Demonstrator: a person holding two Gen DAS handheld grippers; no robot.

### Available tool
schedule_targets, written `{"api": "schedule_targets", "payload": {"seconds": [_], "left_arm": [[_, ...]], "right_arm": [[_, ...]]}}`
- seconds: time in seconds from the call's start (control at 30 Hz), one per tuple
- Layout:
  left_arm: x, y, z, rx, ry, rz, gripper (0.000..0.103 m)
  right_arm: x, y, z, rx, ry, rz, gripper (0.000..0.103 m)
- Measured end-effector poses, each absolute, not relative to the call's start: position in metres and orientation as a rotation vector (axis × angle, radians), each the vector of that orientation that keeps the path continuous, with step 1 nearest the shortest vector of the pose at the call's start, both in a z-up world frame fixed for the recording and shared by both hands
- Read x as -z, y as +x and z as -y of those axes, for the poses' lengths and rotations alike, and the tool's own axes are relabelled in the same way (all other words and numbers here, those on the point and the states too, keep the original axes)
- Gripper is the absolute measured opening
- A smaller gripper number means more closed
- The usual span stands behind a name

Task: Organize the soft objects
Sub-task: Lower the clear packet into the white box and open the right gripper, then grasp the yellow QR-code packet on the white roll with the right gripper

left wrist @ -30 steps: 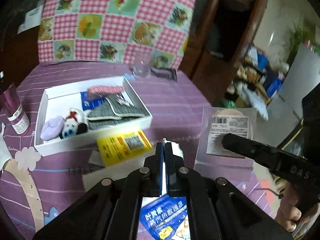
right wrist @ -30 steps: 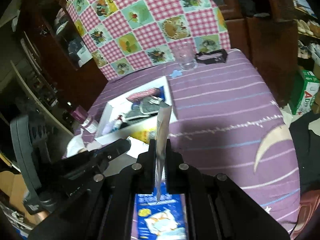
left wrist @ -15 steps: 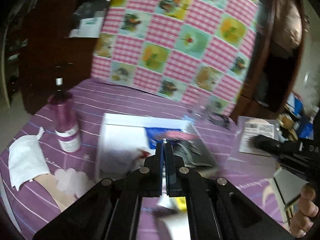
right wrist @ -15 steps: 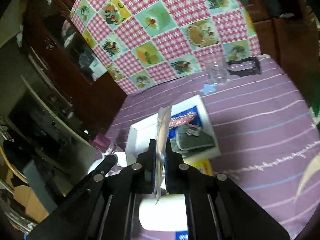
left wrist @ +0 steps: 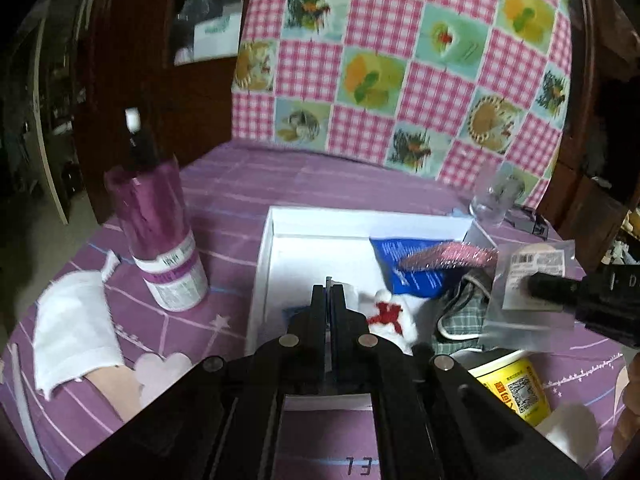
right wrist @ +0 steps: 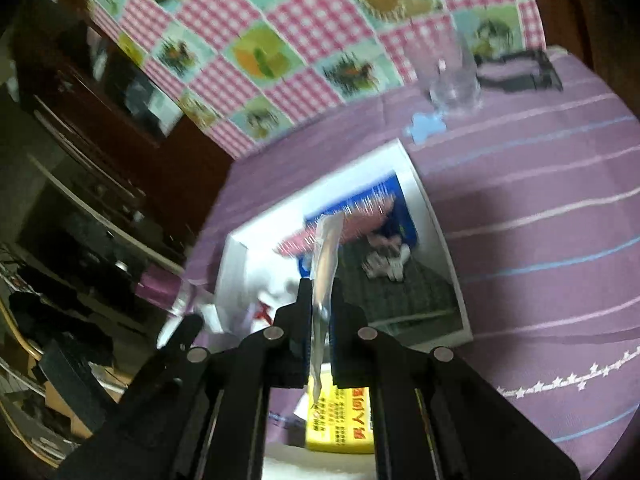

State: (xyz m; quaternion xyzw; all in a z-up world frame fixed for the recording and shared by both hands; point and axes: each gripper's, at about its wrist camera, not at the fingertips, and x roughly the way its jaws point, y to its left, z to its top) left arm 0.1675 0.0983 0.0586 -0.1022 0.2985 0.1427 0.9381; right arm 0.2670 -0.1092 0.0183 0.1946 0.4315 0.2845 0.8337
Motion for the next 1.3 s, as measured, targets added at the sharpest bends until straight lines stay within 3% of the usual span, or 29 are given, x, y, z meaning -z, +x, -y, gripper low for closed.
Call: {"api": "schedule_targets", "payload": {"seconds": [0.23, 0.5, 0.63, 0.67, 0.73, 0.8, 0.83, 1.07, 1.3], "left_arm": [[-0.029, 0.186, -0.089, -0.303, -0.158, -0.709, 0.0], [-0.023, 0.19, -0.099, -0.269, -0.249, -0.728, 0.0], [-0.025, 0.189, -0.097, -0.268, -0.247, -0.723, 0.001], [-0.026, 0.189, -0.096, -0.271, -0.239, -0.723, 0.005], [-0.028, 0.189, -0.093, -0.292, -0.217, -0.714, 0.021], [-0.034, 0.185, -0.091, -0.268, -0.228, -0.681, 0.065], [-0.037, 0.183, -0.091, -0.255, -0.235, -0.66, 0.072], [-0.058, 0.17, -0.086, -0.212, -0.242, -0.55, 0.079], [-0.065, 0.169, -0.08, -0.148, -0.246, -0.541, 0.079]], "right_arm": [[0.003, 0.297, 0.105, -0.579, 0.573, -1.025, 0.008], [0.025, 0.314, 0.094, -0.553, 0.732, -1.0, 0.009], [0.015, 0.31, 0.094, -0.523, 0.66, -0.981, 0.016], [0.011, 0.309, 0.095, -0.509, 0.629, -0.97, 0.019], [0.002, 0.304, 0.098, -0.491, 0.589, -0.932, 0.046], [-0.005, 0.299, 0.103, -0.477, 0.582, -0.894, 0.07], [-0.011, 0.296, 0.106, -0.464, 0.573, -0.861, 0.071], [-0.041, 0.279, 0.109, -0.419, 0.413, -0.781, 0.071], [-0.054, 0.259, 0.11, -0.425, 0.304, -0.753, 0.072]]}}
